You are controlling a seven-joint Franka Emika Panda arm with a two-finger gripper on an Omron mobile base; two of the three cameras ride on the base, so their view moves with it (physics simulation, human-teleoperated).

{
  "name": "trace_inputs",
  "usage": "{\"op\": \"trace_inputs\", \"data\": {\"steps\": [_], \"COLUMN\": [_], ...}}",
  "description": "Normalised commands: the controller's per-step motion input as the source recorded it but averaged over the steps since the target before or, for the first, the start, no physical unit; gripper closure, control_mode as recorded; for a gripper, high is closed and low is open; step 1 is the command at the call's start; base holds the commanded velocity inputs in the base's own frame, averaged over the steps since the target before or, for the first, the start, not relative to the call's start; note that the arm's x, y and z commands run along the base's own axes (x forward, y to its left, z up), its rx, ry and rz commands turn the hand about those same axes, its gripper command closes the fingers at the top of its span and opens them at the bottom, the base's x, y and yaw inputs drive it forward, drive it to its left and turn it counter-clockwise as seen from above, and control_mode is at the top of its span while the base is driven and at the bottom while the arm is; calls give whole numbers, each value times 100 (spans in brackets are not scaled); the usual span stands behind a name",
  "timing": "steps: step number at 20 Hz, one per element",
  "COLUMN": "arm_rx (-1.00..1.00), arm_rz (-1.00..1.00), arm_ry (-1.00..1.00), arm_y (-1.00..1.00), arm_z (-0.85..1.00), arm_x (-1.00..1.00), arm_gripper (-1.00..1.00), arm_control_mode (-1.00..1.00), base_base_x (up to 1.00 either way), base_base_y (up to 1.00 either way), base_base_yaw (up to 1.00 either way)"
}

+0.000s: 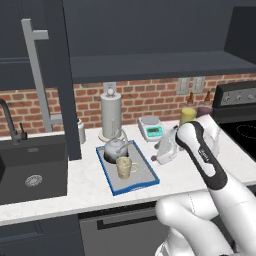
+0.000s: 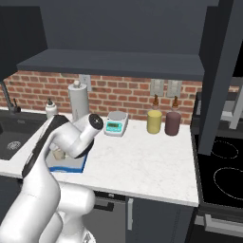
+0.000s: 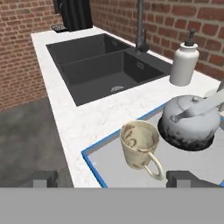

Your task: Pick the kettle from the counter and place it on the tray. Then pick the mug from the cabinet and place it on the tray. Then close the cabinet doors.

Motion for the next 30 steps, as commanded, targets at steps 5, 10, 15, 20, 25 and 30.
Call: {"op": "trace_inputs", "data": {"steps": [5,10,15,20,25,30], "arm_rx": [19,5,0,0,0,0], "arm_rz": [-11,-5,-26,-31,-17,-16], "arm_ry": [16,6,4,10,9,0], "arm_y": [-26,-2,-9,-26,-35,-26], "arm_z": [23,3,16,26,6,1], "arm_x": [-1,0,-5,-3,0,0], "arm_gripper": [-100,-100,-100,-100,-100,100], "arm_control_mode": [-100,-100,-100,-100,-100,-100], "base_base_x": [0,0,0,0,0,0], "base_base_y": [0,0,0,0,0,0], "base_base_yaw": [0,0,0,0,0,0]}}
